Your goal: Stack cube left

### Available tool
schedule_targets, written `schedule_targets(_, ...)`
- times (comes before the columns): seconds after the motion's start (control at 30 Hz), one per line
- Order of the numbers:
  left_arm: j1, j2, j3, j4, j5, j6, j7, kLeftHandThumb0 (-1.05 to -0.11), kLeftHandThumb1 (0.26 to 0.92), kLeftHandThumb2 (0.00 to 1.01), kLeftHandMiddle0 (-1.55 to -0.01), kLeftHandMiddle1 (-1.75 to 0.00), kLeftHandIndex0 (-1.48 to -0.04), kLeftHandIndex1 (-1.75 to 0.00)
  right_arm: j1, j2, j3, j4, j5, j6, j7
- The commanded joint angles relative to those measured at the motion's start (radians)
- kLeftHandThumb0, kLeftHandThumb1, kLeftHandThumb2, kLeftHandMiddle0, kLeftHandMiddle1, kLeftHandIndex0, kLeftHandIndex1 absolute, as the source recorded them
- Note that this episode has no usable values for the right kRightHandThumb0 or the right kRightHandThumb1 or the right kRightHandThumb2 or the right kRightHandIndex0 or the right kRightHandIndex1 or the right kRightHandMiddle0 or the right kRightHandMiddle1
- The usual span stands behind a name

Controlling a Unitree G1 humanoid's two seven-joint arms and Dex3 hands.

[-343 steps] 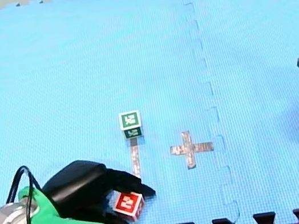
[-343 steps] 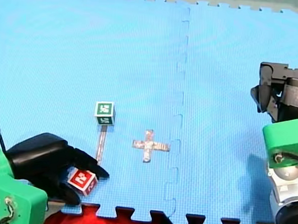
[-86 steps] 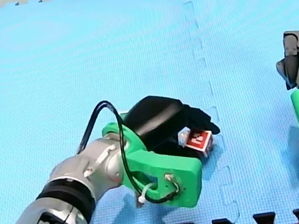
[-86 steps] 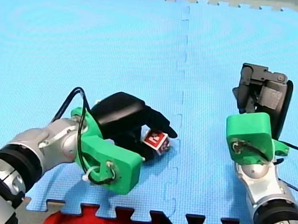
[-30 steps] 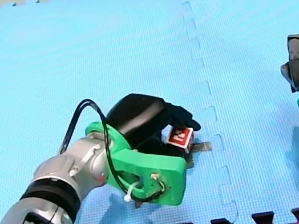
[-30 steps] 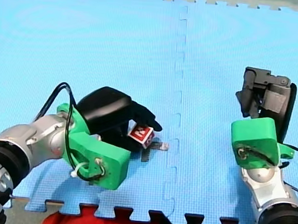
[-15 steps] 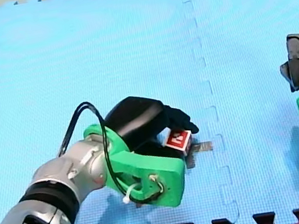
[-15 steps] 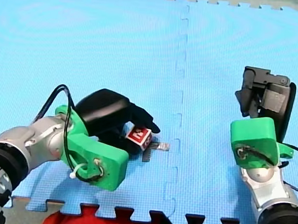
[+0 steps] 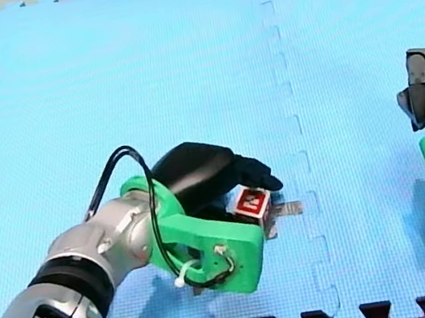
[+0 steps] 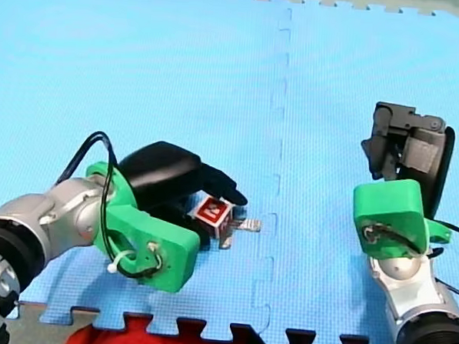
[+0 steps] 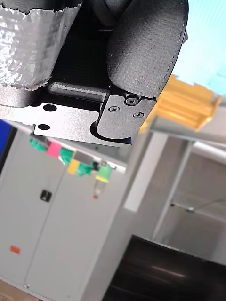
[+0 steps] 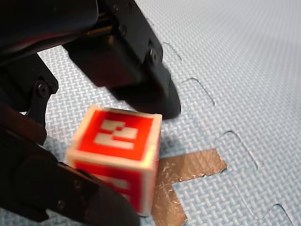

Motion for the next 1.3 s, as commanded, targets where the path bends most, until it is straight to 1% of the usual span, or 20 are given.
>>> schedule_targets(0.0, 0.002, 0.006, -0.003, -0.011, 0.001, 0.023, -0.029, -1.042, 0.746, 0.01, -0.83, -1.28, -0.31, 0.0, 0.002, -0.002, 0.001, -0.004, -0.004, 0.005, -0.006)
schedule_targets(0.07, 0.003, 0.004, -0.003, -0.02, 0.0, 0.035, -0.041, -1.047, 0.752, 0.0, -0.79, -1.38, -0.3, 0.0, 0.003, -0.001, 0.003, -0.006, -0.006, 0.007, -0.009)
schedule_targets(0.23, 0.005, 0.003, -0.003, -0.036, 0.0, 0.055, -0.048, -1.048, 0.754, 0.0, -0.75, -1.48, -0.3, 0.0, 0.002, 0.001, 0.005, -0.009, -0.008, 0.015, -0.015)
schedule_targets(0.4, 0.007, 0.005, 0.0, -0.044, -0.004, 0.062, -0.056, -1.048, 0.759, 0.0, -0.71, -1.58, -0.3, 0.0, -0.001, 0.001, 0.004, -0.005, -0.01, 0.022, -0.019)
schedule_targets(0.7, 0.011, 0.007, 0.003, -0.055, -0.006, 0.066, -0.059, -1.048, 0.767, 0.0, -0.68, -1.7, -0.3, 0.0, -0.005, 0.006, 0.005, 0.0, -0.01, 0.023, -0.022)
schedule_targets(0.8, 0.012, 0.008, 0.006, -0.055, -0.008, 0.063, -0.058, -1.048, 0.77, 0.0, -0.67, -1.73, -0.31, 0.0, -0.007, 0.007, 0.005, 0.002, -0.008, 0.021, -0.019)
schedule_targets(1.0, 0.011, 0.012, 0.012, -0.061, -0.018, 0.061, -0.071, -1.048, 0.775, 0.0, -0.69, -1.75, -0.31, 0.0, -0.009, 0.01, 0.004, 0.005, -0.007, 0.017, -0.02)
schedule_targets(1.1, 0.008, 0.039, 0.04, -0.099, -0.061, 0.037, -0.141, -1.048, 0.794, 0.01, -0.74, -1.75, -0.31, 0.0, -0.006, 0.01, 0.004, 0.001, -0.008, 0.017, -0.022)
schedule_targets(1.13, 0.012, 0.059, 0.054, -0.126, -0.083, 0.018, -0.173, -1.048, 0.799, 0.01, -0.76, -1.75, -0.31, 0.0, -0.004, 0.01, 0.004, 0.0, -0.008, 0.018, -0.022)
schedule_targets(1.2, 0.028, 0.117, 0.092, -0.202, -0.136, -0.035, -0.233, -1.048, 0.828, 0.02, -0.78, -1.75, -0.34, -0.01, -0.003, 0.007, 0.002, 0.002, -0.007, 0.022, -0.024)
schedule_targets(1.23, 0.038, 0.143, 0.11, -0.229, -0.158, -0.064, -0.241, -1.048, 0.841, 0.02, -0.8, -1.75, -0.35, -0.02, -0.003, 0.005, 0.0, 0.005, -0.006, 0.025, -0.025)
schedule_targets(1.27, 0.05, 0.163, 0.128, -0.248, -0.177, -0.087, -0.242, -1.048, 0.847, 0.03, -0.8, -1.75, -0.36, -0.02, -0.003, 0.003, -0.001, 0.007, -0.005, 0.027, -0.026)
